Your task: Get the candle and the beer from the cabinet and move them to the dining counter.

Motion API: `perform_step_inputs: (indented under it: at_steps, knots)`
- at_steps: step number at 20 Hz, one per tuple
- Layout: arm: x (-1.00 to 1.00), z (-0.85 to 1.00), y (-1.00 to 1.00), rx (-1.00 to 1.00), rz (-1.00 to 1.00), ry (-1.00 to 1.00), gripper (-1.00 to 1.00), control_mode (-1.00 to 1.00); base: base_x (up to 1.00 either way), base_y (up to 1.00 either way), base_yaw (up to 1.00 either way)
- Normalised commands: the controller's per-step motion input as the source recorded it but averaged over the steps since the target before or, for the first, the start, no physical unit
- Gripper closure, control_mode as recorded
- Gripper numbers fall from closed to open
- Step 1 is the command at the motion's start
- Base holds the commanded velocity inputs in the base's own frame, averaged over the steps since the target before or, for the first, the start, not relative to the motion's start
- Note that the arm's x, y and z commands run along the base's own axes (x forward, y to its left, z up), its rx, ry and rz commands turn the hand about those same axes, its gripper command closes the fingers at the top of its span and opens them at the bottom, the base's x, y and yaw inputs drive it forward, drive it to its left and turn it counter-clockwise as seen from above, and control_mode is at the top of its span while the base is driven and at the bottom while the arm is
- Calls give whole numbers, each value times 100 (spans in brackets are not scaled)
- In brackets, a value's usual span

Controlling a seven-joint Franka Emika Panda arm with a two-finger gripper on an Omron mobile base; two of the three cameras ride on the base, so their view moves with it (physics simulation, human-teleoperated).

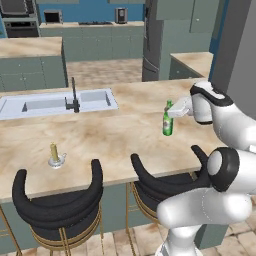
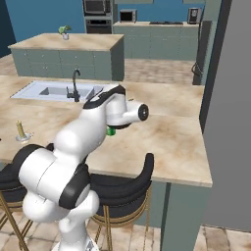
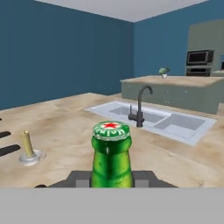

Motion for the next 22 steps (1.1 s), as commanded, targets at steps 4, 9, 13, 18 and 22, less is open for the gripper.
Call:
perform_step_inputs:
  at_steps: [4,9,13,18,22]
  knots:
    - [0,-24,-5,6,8,0,100,-100,0,0,0]
    - [0,-28,-5,3,7,0,100,-100,0,0,0]
    - [0,-36,0,0,6,0,100,-100,0,0,0]
    - [6,-25,0,0,1,0,100,-100,0,0,0]
    - [9,-33,0,0,0,0,100,-100,0,0,0]
